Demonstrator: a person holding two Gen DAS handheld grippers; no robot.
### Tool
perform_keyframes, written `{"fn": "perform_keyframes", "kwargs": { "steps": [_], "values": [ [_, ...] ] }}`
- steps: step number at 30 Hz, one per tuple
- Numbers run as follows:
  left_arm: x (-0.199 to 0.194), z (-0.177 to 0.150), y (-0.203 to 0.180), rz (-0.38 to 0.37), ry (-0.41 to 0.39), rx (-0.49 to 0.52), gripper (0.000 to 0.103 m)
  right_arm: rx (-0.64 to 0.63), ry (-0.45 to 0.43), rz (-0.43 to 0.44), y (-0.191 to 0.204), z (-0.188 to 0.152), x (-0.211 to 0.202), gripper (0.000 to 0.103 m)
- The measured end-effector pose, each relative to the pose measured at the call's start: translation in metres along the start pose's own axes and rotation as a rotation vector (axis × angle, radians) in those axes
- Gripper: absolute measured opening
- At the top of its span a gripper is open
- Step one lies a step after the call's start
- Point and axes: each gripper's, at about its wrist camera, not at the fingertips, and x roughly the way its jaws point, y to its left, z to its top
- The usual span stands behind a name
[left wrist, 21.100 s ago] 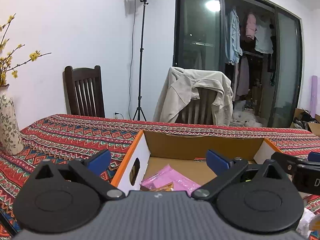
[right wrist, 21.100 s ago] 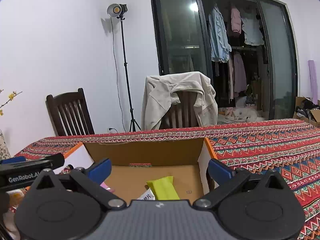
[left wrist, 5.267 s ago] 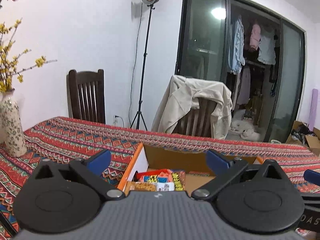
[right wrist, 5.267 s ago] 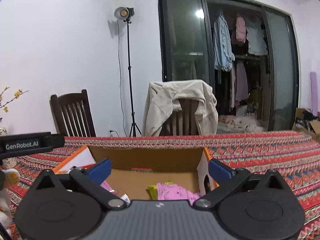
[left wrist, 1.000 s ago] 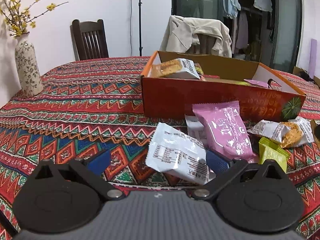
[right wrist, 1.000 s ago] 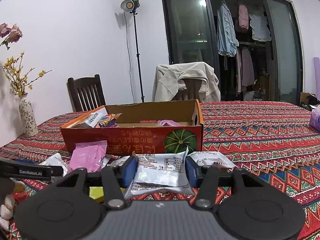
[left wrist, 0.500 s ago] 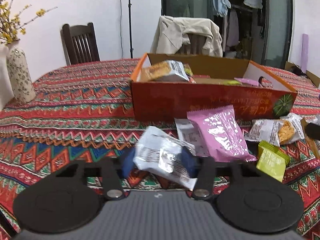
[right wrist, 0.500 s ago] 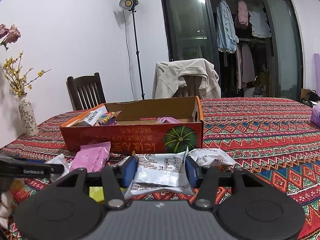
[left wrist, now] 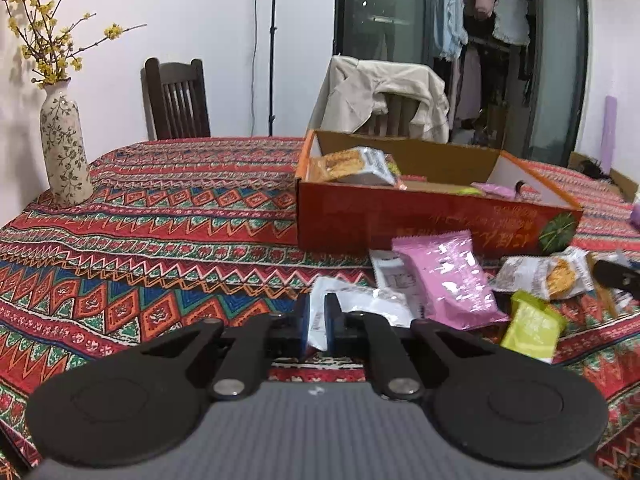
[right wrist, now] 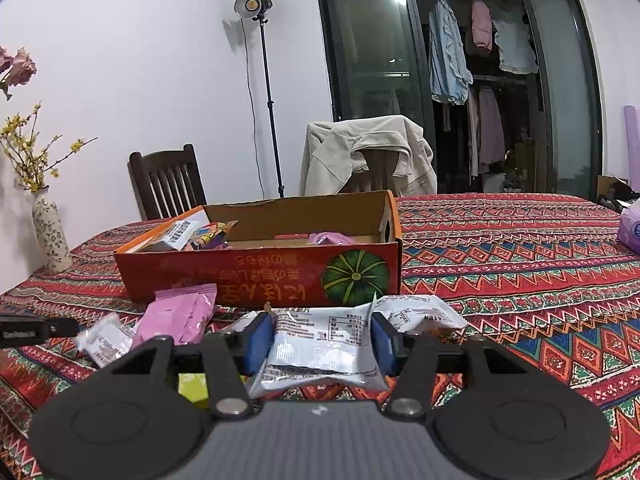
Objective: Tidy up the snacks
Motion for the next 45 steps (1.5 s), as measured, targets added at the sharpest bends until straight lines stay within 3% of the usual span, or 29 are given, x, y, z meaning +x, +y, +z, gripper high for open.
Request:
{"fn": "perform_keyframes", "kwargs": {
  "steps": [5,7,8,10,11,17,22,26,30,35,36,37,45],
  "values": [
    [-0.004,0.0,-0.003,-0.045,-0.004,-0.001,0.01,-0.004,0.002,-0.009,0.0,0.0,0.001,0.053],
    [0.0,0.001,-0.005,-0.038,0.008,-0.002,0.017,-0.005,0.002,-0.012,0.001,0.0,0.001,0.053],
    [0.002,0.001,-0.007,-0.036,0.014,0.002,0.024,-0.005,0.002,-0.012,0.001,0.0,0.001,0.053],
    [0.009,0.002,-0.011,-0.026,0.027,0.011,0.065,-0.006,0.002,-0.014,0.001,0.0,0.001,0.053],
    [0.013,0.002,-0.015,-0.005,0.032,0.022,0.072,-0.005,0.002,-0.015,0.001,0.0,0.001,0.053],
    [0.039,0.005,-0.028,0.018,0.128,0.086,0.079,-0.004,0.004,-0.016,0.0,-0.001,0.001,0.053],
    [0.055,0.006,-0.039,0.023,0.171,0.125,0.091,-0.002,0.002,-0.013,0.0,-0.001,0.0,0.053],
    [0.061,0.007,-0.042,-0.021,0.198,0.095,0.092,-0.001,0.0,-0.008,0.0,-0.001,0.0,0.053],
    [0.063,0.004,-0.045,-0.016,0.191,0.103,0.093,0.001,0.001,-0.003,0.0,-0.001,0.0,0.053],
    [0.058,0.006,-0.039,-0.05,0.183,0.064,0.071,0.003,0.003,0.0,0.0,-0.001,0.001,0.053],
    [0.056,0.006,-0.037,-0.056,0.175,0.051,0.056,0.003,0.004,-0.001,0.0,-0.001,0.001,0.053],
    [0.054,0.007,-0.034,-0.069,0.171,0.038,0.053,0.002,0.005,-0.001,0.0,-0.001,0.001,0.053],
    [0.032,0.004,-0.024,-0.089,0.108,0.004,0.05,-0.019,-0.014,0.01,0.004,-0.001,-0.004,0.053]
  ]
}}
